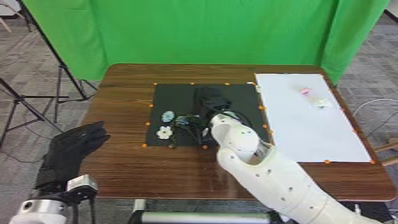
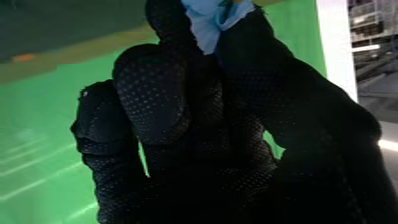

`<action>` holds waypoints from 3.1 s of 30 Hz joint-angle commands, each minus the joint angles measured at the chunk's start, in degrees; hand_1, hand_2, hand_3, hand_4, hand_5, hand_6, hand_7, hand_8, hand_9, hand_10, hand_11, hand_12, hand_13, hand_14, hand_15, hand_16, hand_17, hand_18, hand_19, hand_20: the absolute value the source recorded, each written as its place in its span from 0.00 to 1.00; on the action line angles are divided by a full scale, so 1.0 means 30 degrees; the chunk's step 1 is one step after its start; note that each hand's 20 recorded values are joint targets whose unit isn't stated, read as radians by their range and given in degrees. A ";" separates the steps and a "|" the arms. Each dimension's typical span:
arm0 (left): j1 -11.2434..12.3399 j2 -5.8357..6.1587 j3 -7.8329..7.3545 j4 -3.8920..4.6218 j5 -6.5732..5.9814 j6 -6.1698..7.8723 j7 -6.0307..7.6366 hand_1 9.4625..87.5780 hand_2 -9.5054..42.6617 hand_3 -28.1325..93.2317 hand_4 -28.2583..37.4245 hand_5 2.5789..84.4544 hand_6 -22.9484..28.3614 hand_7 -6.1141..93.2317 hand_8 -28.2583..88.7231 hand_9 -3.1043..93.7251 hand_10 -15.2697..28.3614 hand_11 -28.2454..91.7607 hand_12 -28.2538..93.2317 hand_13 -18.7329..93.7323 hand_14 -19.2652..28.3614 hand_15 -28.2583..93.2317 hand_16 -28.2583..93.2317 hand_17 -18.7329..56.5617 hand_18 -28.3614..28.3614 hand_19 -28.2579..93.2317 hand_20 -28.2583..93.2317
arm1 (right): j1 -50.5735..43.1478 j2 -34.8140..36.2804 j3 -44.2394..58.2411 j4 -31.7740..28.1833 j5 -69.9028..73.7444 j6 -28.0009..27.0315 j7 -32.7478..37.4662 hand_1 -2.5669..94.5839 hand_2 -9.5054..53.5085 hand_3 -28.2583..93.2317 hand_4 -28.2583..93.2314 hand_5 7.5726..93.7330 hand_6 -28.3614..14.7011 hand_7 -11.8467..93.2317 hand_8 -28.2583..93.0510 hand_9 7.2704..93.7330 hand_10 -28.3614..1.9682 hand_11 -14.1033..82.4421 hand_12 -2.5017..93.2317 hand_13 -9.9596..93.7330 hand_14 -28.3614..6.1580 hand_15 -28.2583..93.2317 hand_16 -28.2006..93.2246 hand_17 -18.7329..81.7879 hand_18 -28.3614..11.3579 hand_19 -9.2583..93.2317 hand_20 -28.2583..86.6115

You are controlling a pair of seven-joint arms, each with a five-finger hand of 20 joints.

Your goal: Arrange flowers

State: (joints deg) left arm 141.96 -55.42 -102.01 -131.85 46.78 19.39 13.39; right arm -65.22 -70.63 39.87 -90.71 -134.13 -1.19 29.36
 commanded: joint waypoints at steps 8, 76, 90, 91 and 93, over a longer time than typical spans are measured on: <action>0.0005 -0.0163 0.0007 0.0079 0.0147 -0.0270 -0.0318 0.25 0.30 0.92 0.28 0.57 0.74 0.22 0.16 0.45 0.86 0.54 0.31 0.41 0.99 0.71 0.14 0.13 0.88 0.70 0.35 | 0.0287 0.0130 0.0278 -0.0037 0.0475 0.0077 0.0102 0.50 0.04 0.86 0.00 0.75 0.63 0.33 0.23 0.84 0.60 0.39 0.28 0.76 0.60 0.78 0.40 0.58 0.25 1.00 0.45; 0.1064 0.0858 0.1404 0.0190 -0.0951 0.1135 0.2477 0.25 0.30 0.92 0.26 0.57 0.74 0.21 0.17 0.45 0.86 0.54 0.31 0.42 0.99 0.71 0.14 0.13 0.88 0.70 0.35 | -0.2759 0.8917 0.9839 0.1893 0.2605 -0.6724 0.2320 0.31 0.12 0.94 0.00 0.42 0.51 0.27 0.14 0.44 0.35 0.31 0.20 0.64 0.51 0.87 0.34 0.51 0.23 1.00 0.43; 0.0907 0.0626 0.1361 0.0176 -0.0758 0.0909 0.2043 0.25 0.30 0.92 0.27 0.57 0.74 0.22 0.16 0.45 0.86 0.54 0.31 0.42 0.99 0.71 0.14 0.13 0.88 0.70 0.35 | -0.3336 1.0470 0.7381 0.0934 0.0156 -0.0563 0.2552 0.60 0.06 0.85 0.00 0.81 0.67 0.36 0.22 0.93 0.72 0.35 0.36 0.84 0.76 0.83 0.40 0.65 0.27 1.00 0.54; 0.0964 0.0588 0.1339 0.0158 -0.0777 0.0968 0.2070 0.25 0.30 0.92 0.27 0.57 0.74 0.22 0.16 0.45 0.86 0.54 0.31 0.42 0.99 0.71 0.14 0.13 0.88 0.70 0.35 | -0.3141 1.0514 0.7114 0.0751 0.0114 -0.0059 0.2572 0.60 0.06 0.85 0.00 0.82 0.66 0.34 0.23 0.93 0.72 0.34 0.37 0.84 0.76 0.83 0.40 0.65 0.27 1.00 0.54; 0.1189 0.0953 0.1228 0.0062 -0.0992 0.1165 0.2255 0.25 0.30 0.92 0.27 0.57 0.74 0.22 0.16 0.45 0.86 0.54 0.31 0.42 0.99 0.71 0.14 0.13 0.88 0.70 0.35 | -0.2909 1.0607 0.6827 0.0215 0.0407 0.0636 0.2261 0.61 0.05 0.85 0.00 0.83 0.65 0.33 0.23 0.93 0.71 0.34 0.37 0.84 0.76 0.83 0.40 0.65 0.27 1.00 0.54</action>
State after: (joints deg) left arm 144.38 -52.80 -97.89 -131.28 44.08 22.96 20.40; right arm -74.86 -41.10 62.30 -85.55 -133.64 -2.28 36.92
